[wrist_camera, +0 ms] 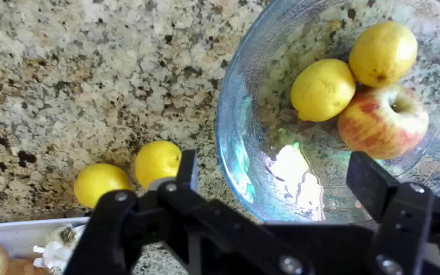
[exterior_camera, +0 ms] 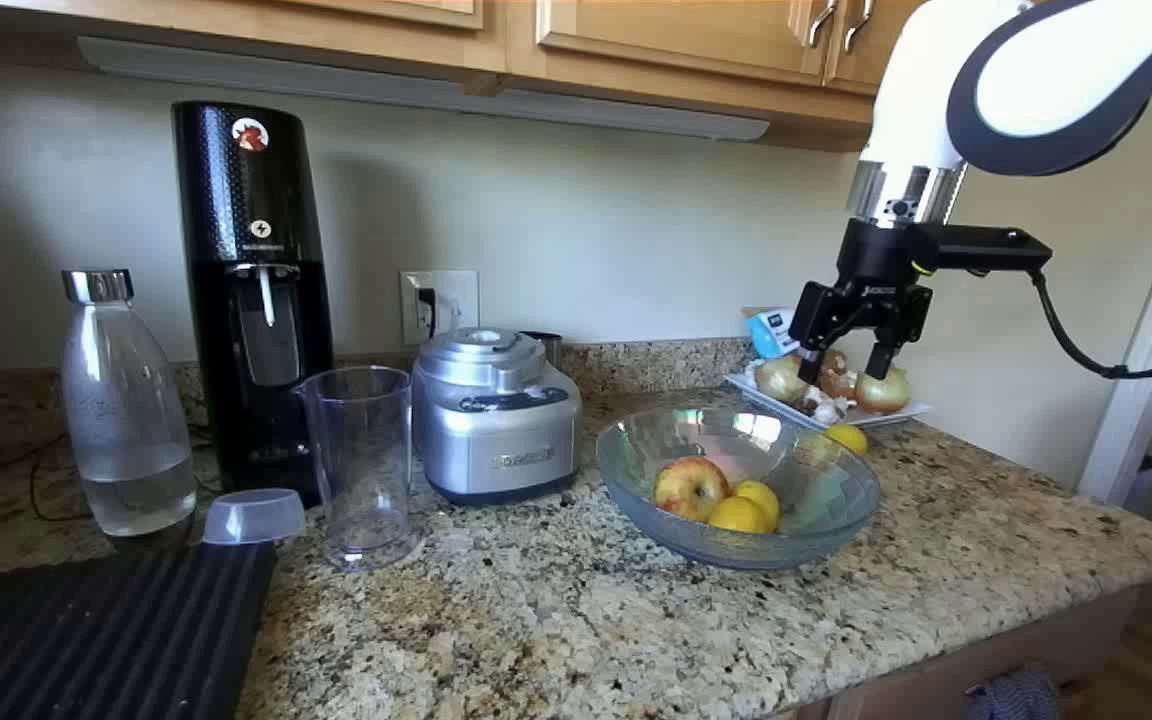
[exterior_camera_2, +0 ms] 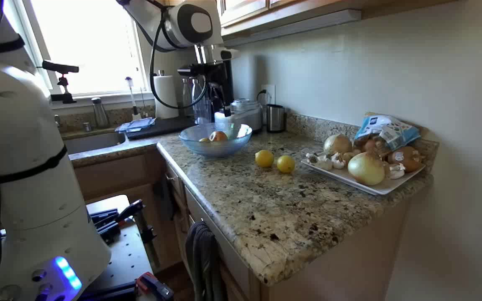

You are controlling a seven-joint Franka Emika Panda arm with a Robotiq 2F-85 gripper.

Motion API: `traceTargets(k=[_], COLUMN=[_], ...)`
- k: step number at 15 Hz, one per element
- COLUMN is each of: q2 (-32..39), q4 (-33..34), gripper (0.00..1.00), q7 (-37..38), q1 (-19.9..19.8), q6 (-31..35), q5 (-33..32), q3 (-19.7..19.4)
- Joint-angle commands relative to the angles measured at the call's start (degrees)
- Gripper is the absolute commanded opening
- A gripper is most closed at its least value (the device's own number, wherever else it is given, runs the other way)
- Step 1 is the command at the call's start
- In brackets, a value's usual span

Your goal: Pick the fruits on the table and put them in the bowl

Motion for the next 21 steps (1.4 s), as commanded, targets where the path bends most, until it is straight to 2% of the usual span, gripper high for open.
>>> traceTargets(k=[1,12,21], q2=[0.0,0.2,3.5], q4=[0.1,0.1,0.1], gripper=[1.00,1.00,1.00], q7=[0.2,-0.3,-1.5], q1=[1.9,1.9,0.2], q6=[-0.1,0.0,4.6], q5=[-0.3,0.0,-2.8], q3=[-1.9,-2.1,-6.9])
